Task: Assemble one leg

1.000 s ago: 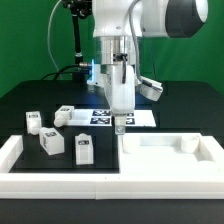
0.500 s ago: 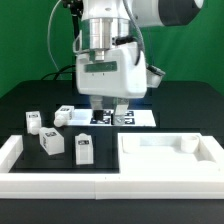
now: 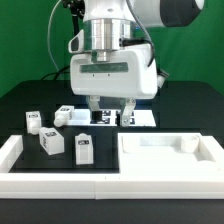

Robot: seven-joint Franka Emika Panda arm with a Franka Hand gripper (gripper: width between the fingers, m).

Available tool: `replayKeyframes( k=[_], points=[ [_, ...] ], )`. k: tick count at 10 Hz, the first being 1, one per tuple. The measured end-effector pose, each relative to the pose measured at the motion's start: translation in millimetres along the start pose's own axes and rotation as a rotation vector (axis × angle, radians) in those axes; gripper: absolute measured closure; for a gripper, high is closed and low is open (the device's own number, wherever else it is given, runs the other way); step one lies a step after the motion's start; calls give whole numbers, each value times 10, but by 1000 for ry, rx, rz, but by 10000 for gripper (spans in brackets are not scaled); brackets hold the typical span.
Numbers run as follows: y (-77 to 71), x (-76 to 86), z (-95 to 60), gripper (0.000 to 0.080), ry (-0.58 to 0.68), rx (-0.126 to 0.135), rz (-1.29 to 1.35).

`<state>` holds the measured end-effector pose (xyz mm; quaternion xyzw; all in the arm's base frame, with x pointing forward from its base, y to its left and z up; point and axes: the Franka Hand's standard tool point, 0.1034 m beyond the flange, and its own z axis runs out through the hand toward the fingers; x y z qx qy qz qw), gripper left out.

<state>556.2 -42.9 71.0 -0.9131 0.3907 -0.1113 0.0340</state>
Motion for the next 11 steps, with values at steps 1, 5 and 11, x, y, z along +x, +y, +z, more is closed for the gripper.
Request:
replayKeyframes(
  k=[1,5,11],
  points=[
    [45,114,16,150,6,-8,-215],
    [125,276,73,150,9,12,-706],
    [183,137,340,150,-97,-39,-832]
  ],
)
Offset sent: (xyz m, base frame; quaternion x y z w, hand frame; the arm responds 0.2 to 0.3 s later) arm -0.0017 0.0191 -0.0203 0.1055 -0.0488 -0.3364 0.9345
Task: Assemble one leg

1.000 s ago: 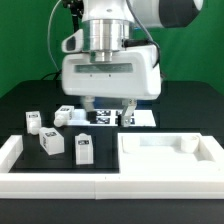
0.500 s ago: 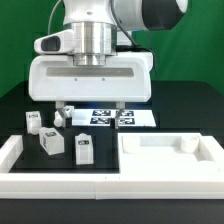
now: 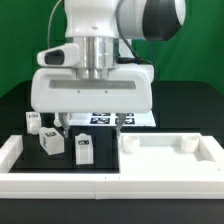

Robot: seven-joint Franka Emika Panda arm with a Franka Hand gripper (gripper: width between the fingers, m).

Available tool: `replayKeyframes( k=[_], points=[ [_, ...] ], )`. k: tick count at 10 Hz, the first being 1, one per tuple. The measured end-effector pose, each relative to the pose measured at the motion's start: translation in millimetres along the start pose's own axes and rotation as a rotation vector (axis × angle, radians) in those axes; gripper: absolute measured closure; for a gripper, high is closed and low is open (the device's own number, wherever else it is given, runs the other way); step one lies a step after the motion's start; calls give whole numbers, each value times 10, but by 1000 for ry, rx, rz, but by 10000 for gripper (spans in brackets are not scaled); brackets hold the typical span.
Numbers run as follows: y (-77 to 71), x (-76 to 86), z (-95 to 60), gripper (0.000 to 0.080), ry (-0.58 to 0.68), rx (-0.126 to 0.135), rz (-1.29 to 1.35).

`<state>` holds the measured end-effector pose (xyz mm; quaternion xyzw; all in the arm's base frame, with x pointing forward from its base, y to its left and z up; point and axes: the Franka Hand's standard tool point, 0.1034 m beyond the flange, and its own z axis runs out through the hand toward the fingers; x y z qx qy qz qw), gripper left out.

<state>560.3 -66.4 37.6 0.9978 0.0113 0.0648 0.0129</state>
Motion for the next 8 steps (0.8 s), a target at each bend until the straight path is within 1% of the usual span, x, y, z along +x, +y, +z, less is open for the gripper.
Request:
replayKeyframes(
  k=[1,3,4,5,6,7,8],
  points=[
    [-5,-11,70,150,-20,3,14],
    [22,23,70,150,6,-12,14],
    [42,32,62,150,7,-14,16],
    [76,51,20,150,2,-8,21],
    [152,80,-32,150,5,-8,30],
    [237,69,-37,150,8,-14,23],
    [319,10,19,150,0,-20,30]
  ],
)
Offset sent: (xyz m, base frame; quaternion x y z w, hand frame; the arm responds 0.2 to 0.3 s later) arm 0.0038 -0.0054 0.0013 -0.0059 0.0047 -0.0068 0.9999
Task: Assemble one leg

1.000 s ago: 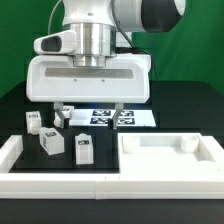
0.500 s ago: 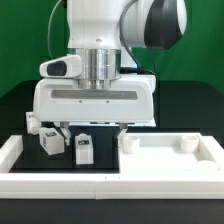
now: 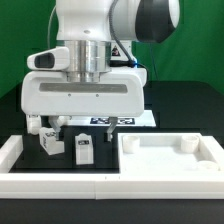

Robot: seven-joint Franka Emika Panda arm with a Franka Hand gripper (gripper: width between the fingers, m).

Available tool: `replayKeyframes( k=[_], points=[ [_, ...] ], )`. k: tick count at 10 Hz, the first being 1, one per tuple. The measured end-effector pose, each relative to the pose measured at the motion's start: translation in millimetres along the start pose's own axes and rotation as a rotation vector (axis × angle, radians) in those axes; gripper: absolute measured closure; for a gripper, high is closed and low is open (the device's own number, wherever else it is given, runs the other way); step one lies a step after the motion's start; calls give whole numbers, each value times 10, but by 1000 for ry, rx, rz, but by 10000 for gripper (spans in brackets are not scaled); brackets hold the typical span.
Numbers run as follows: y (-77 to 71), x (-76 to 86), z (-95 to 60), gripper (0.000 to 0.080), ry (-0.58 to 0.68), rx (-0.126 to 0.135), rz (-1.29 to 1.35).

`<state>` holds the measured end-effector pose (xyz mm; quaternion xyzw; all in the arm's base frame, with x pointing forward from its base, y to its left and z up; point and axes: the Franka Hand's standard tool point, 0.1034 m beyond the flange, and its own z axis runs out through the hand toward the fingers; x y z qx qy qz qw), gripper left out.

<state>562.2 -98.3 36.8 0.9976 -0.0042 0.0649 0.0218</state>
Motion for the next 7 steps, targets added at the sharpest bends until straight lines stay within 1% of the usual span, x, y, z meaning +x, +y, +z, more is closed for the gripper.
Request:
replayKeyframes(
  k=[1,3,5,6,7],
  points=[
    [11,-40,58,150,7,-13,0],
    [-9,-106,130,150,-2,-17,-1],
    [-39,-107,136,150,0,-17,7],
    [-21,-113,139,150,8,-24,8],
    [-20,-111,138,163,8,-24,8]
  ],
)
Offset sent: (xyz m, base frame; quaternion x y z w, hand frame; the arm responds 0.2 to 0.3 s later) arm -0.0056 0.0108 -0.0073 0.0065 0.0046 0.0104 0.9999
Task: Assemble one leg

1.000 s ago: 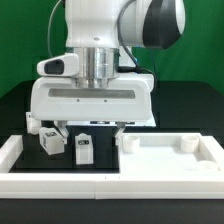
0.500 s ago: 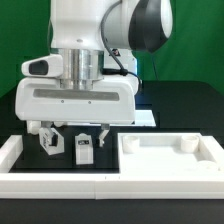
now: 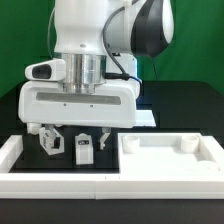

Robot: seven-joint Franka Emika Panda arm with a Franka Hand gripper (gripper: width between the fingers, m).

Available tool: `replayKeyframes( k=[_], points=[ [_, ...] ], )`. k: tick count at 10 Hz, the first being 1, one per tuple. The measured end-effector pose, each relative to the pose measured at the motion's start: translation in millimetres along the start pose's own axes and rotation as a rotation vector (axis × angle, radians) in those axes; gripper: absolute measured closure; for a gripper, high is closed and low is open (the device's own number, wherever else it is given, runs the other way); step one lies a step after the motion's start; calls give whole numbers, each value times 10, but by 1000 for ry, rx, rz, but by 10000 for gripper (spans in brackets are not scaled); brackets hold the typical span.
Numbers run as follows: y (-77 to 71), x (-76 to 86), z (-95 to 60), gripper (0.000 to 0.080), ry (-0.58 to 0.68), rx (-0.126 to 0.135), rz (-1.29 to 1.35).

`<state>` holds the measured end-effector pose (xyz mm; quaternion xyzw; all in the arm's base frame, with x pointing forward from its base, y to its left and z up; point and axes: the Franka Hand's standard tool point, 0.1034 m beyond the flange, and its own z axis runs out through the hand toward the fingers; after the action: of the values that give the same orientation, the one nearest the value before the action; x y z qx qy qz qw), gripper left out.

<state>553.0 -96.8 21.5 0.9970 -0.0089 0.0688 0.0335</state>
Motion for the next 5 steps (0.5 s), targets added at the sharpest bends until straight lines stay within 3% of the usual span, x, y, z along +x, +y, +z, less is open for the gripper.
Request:
replayKeyframes(
  k=[1,2,3,5],
  points=[
    [0,0,0,317,0,0,0],
    [0,0,0,317,0,0,0],
    [1,2,-1,503,1,0,0],
    [1,2,-1,518,1,0,0]
  ],
)
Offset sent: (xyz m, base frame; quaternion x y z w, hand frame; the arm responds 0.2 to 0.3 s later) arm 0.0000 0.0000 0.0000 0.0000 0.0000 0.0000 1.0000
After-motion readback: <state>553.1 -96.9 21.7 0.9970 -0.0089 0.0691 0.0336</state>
